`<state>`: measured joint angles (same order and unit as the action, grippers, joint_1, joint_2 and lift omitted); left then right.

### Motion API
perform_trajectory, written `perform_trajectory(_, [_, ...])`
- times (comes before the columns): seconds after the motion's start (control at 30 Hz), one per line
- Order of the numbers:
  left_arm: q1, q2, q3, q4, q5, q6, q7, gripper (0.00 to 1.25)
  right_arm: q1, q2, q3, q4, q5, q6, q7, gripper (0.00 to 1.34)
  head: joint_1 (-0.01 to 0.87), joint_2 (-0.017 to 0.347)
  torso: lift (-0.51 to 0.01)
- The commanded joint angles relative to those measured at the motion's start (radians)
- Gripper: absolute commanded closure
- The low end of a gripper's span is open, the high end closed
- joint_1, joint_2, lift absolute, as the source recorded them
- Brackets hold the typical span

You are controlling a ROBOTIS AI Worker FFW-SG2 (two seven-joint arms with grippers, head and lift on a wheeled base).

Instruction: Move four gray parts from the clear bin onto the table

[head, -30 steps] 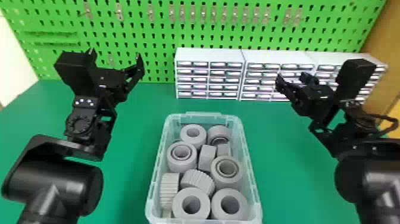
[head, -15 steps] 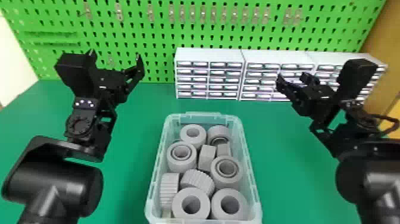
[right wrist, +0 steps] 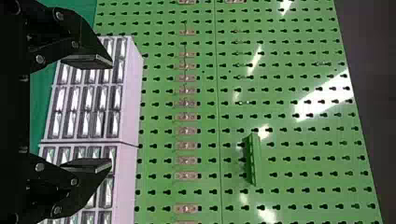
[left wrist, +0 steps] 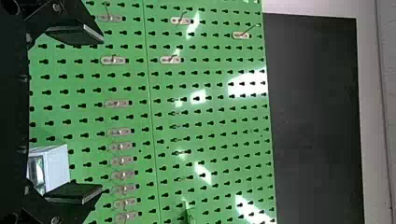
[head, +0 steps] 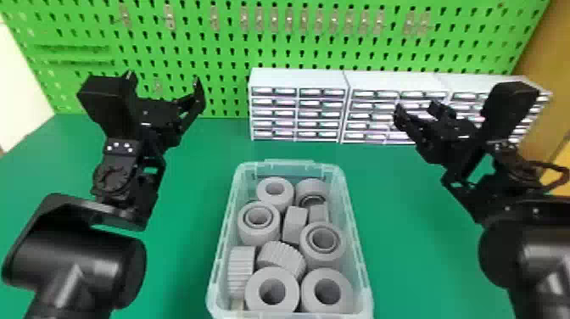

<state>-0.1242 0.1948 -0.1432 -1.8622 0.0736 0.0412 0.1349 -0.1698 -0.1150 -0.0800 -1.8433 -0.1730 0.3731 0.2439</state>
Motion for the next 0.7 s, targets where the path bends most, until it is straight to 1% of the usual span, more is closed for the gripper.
perform_trajectory(0.0, [0.0, 0.0, 0.001, 0.0, -0.002, 0.0, 0.0, 0.16, -0.005, -0.002, 0.003, -0.004, 0.0, 0.015, 0.0, 0.51, 0.678, 0.034, -0.05])
perform_trajectory(0.1, [0.0, 0.0, 0.002, 0.001, -0.005, 0.0, 0.0, 0.16, -0.014, -0.002, 0.008, -0.004, 0.004, 0.046, 0.0, 0.51, 0.678, 0.034, -0.05])
perform_trajectory(0.33, [0.003, 0.0, 0.005, 0.001, -0.006, 0.0, 0.0, 0.16, -0.062, -0.008, 0.039, -0.004, 0.015, 0.145, -0.009, 0.51, 0.678, 0.034, -0.05])
perform_trajectory(0.43, [0.005, 0.0, 0.005, 0.001, -0.008, 0.0, 0.0, 0.16, -0.093, -0.008, 0.059, -0.004, 0.032, 0.225, -0.02, 0.51, 0.678, 0.034, -0.05])
perform_trajectory(0.5, [0.005, 0.0, 0.004, 0.001, -0.011, 0.003, 0.0, 0.16, -0.117, -0.005, 0.077, -0.004, 0.041, 0.276, -0.037, 0.51, 0.678, 0.034, -0.05])
perform_trajectory(0.67, [0.003, 0.0, -0.001, 0.001, -0.017, 0.008, 0.0, 0.16, -0.158, 0.0, 0.12, 0.006, 0.043, 0.346, -0.078, 0.51, 0.678, 0.034, -0.05])
